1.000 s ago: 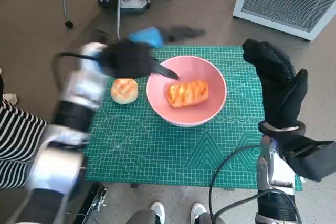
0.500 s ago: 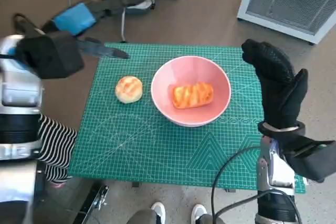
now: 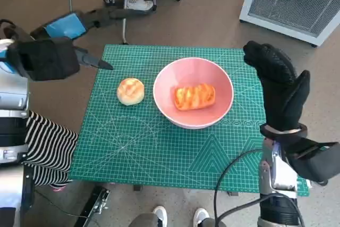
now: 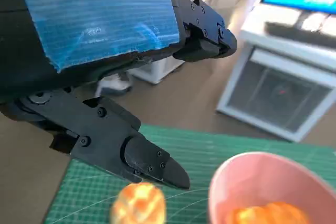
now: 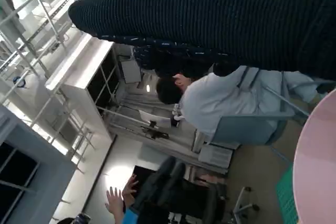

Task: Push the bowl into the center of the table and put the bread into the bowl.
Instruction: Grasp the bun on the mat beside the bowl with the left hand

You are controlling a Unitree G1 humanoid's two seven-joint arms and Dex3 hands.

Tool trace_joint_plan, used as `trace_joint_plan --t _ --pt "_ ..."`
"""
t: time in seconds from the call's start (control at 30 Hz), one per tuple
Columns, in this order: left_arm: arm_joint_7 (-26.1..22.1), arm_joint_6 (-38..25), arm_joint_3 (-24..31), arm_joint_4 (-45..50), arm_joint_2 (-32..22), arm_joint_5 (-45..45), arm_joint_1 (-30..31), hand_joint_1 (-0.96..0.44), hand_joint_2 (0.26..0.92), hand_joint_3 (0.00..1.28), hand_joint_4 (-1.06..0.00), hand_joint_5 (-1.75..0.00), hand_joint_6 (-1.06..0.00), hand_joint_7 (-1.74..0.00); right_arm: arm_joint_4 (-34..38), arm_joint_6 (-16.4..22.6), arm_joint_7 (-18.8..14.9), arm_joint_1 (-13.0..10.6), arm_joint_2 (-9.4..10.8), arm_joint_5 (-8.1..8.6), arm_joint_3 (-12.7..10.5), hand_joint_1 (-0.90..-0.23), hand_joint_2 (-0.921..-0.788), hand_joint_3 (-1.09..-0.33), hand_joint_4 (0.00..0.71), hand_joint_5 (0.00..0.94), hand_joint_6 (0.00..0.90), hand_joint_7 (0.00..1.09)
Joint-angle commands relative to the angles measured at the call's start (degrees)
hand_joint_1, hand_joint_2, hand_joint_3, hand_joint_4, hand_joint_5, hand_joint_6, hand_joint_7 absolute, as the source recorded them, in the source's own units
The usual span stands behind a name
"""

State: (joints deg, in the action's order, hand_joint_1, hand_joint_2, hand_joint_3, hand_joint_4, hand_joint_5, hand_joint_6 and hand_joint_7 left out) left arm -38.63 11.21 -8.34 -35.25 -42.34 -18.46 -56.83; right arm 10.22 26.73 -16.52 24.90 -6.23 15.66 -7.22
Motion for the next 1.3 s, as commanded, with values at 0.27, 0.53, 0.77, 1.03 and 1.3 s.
trace_joint_plan --t 0.27,0.53,0.77,1.03,1.3 --pt "2.53 0.44 -5.99 -10.97 3.42 -4.97 -0.37 -0.01 0.720 0.01 -0.08 0.00 -0.28 0.00 1.75 -0.99 -1.26 0.22 0.15 0.79 -0.08 -0.689 -0.921 -0.696 0.205 0.006 0.149 0.36" --pt "4.78 1.41 -10.15 -19.58 6.00 -9.26 -3.17 -0.01 0.724 0.01 -0.06 0.00 -0.24 0.00 0.98 -1.59 -1.81 -0.24 -0.20 1.18 -0.28 -0.688 -0.921 -0.696 0.211 0.007 0.150 0.36" --pt "7.57 2.15 -12.26 -25.68 8.11 -11.36 -5.02 -0.06 0.722 0.00 -0.05 0.00 -0.24 0.00 0.47 -1.91 -1.92 -0.65 -0.49 0.97 -0.45 -0.688 -0.921 -0.697 0.211 0.006 0.150 0.36" --pt "9.42 -0.63 -14.51 -31.40 11.41 -13.46 -6.63 -0.10 0.726 0.00 -0.06 0.00 -0.23 0.00 -0.27 -2.46 -2.01 -1.02 -0.93 0.81 -0.80 -0.689 -0.921 -0.697 0.212 0.005 0.150 0.36" --pt "10.93 -2.08 -16.11 -34.72 13.12 -14.71 -6.95 -0.13 0.730 0.01 -0.06 0.00 -0.23 0.00 -1.25 -2.64 -1.80 -1.76 -1.02 0.20 -0.78 -0.690 -0.921 -0.697 0.208 0.003 0.149 0.36"
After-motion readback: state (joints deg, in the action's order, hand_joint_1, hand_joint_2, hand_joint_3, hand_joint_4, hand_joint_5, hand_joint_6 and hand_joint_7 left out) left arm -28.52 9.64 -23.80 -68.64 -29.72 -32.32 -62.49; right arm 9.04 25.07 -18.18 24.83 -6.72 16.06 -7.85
